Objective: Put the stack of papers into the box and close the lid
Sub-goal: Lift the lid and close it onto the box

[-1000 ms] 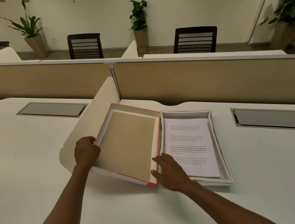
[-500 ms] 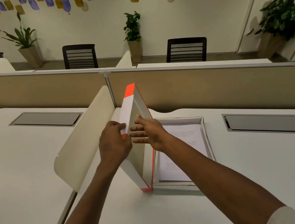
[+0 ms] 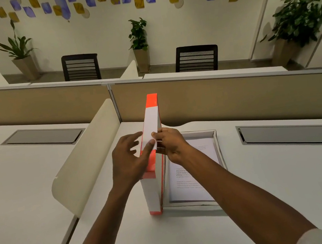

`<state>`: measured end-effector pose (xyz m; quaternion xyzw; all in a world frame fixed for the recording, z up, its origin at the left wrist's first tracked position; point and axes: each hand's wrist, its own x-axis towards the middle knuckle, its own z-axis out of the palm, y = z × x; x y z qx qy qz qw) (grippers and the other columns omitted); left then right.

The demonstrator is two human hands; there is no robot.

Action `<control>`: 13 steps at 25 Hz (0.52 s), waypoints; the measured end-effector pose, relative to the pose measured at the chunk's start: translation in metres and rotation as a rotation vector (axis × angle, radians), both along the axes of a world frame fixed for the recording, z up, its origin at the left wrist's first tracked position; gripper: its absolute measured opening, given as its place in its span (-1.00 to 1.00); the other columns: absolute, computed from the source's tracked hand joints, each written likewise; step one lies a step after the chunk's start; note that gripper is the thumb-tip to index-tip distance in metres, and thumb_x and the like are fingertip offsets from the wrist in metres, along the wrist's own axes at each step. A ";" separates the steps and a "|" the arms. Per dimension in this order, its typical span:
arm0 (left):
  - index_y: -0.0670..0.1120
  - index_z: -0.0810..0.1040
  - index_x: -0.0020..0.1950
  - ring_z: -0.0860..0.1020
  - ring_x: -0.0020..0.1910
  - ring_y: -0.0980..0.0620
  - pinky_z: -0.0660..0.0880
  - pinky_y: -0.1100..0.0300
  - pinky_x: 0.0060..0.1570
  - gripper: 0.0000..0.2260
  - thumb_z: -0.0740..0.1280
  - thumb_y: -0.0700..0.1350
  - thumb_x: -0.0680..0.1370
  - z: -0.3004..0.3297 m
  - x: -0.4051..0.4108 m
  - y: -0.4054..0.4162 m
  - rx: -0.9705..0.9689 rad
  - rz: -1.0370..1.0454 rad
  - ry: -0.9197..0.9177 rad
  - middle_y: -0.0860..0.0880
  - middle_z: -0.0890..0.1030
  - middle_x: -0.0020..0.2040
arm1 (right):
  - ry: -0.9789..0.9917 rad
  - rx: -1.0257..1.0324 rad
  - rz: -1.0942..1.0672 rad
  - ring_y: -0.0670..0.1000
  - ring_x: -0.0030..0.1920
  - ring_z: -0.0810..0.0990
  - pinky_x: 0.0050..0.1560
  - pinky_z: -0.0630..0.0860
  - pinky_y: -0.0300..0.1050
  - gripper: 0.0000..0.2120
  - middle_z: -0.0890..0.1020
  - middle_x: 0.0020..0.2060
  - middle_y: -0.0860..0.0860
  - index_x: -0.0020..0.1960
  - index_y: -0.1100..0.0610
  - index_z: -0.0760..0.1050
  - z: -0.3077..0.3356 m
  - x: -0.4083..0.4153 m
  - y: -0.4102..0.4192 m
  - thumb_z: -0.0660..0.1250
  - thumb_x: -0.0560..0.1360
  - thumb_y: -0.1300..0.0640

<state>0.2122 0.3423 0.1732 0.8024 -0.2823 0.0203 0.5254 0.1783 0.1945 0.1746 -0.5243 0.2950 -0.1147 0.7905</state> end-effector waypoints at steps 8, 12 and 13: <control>-0.08 0.46 0.43 0.56 0.24 -0.25 0.53 -0.14 0.16 -0.32 0.12 0.39 0.55 -0.098 0.038 0.011 -0.152 -0.113 1.194 -0.23 0.56 0.34 | -0.198 0.131 0.105 0.02 -0.06 0.68 -0.10 0.65 -0.07 -0.73 0.69 -0.01 0.08 0.29 0.21 0.53 0.032 -0.048 -0.023 0.27 0.63 0.16; 0.00 0.58 0.36 0.63 0.17 -0.21 0.58 -0.13 0.10 -0.47 0.32 0.28 0.51 -0.122 0.026 0.014 -0.512 -0.288 1.220 -0.20 0.60 0.33 | -0.288 0.148 0.078 0.02 -0.10 0.69 0.02 0.67 0.05 -0.78 0.70 -0.03 0.07 0.21 0.18 0.58 0.039 -0.089 -0.056 0.25 0.63 0.15; 0.03 0.58 0.36 0.67 0.14 -0.20 0.62 -0.12 0.04 -0.53 0.33 0.22 0.53 -0.123 0.023 0.014 -0.558 -0.335 1.185 -0.17 0.63 0.30 | -0.256 0.096 0.044 0.07 -0.01 0.66 0.17 0.60 0.15 -0.74 0.68 0.04 0.11 0.25 0.19 0.57 0.038 -0.099 -0.066 0.26 0.62 0.13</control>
